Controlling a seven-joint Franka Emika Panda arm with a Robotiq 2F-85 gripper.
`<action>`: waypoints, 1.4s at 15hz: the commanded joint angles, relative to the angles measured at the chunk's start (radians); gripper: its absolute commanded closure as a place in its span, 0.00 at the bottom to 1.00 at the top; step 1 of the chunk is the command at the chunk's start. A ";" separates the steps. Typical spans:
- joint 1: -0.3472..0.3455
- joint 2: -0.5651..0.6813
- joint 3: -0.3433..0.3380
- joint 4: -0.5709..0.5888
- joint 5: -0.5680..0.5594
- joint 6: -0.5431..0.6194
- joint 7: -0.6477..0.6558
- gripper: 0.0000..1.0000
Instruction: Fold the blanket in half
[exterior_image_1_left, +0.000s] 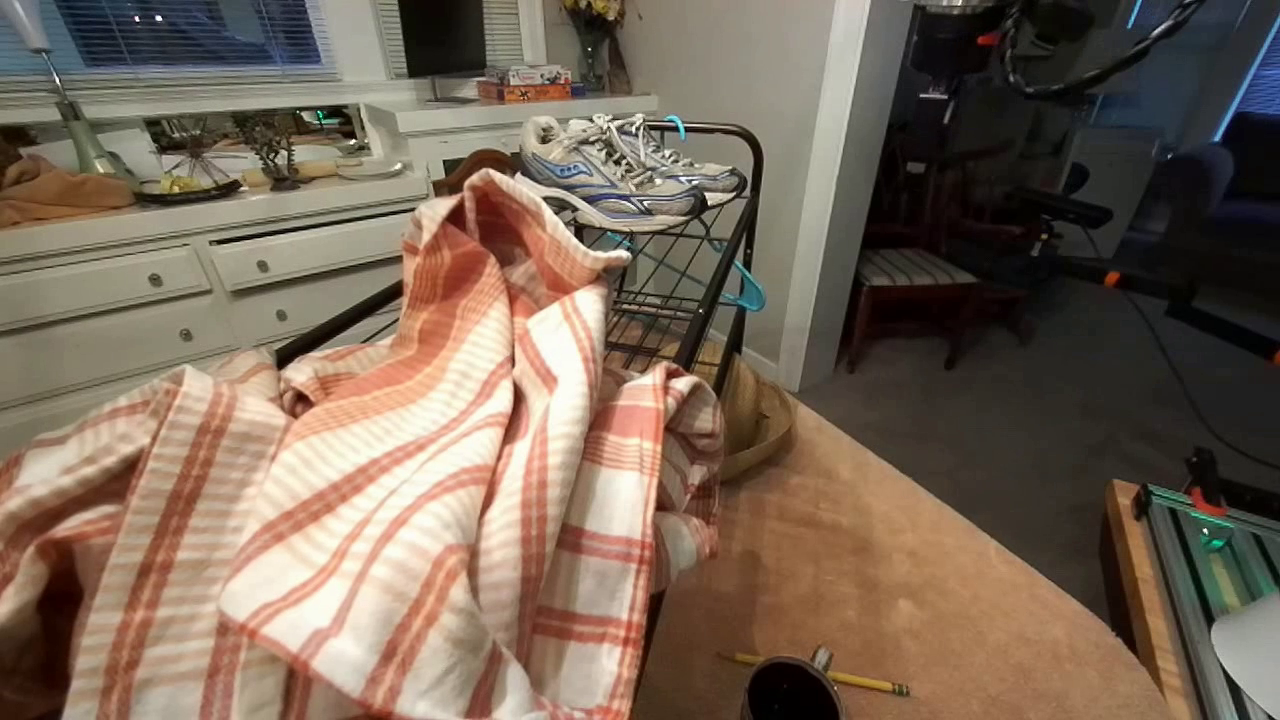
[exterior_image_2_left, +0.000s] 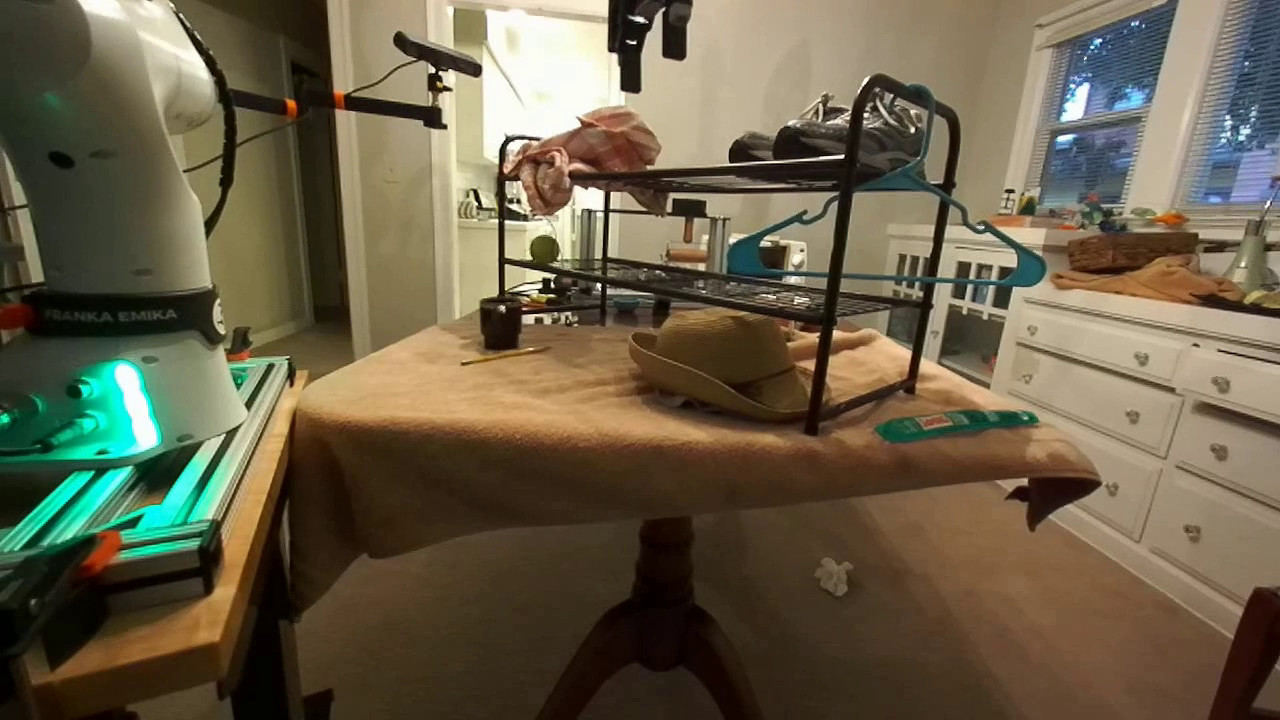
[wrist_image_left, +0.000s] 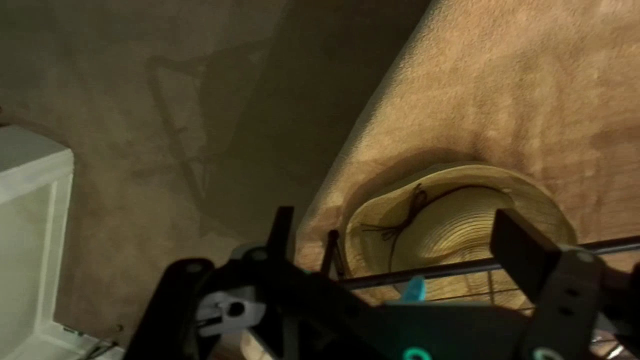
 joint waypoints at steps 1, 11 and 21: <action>0.078 -0.135 0.041 -0.143 0.029 0.026 -0.081 0.00; 0.335 -0.361 0.152 -0.448 0.043 0.232 -0.232 0.00; 0.443 -0.341 0.189 -0.482 0.084 0.360 -0.214 0.00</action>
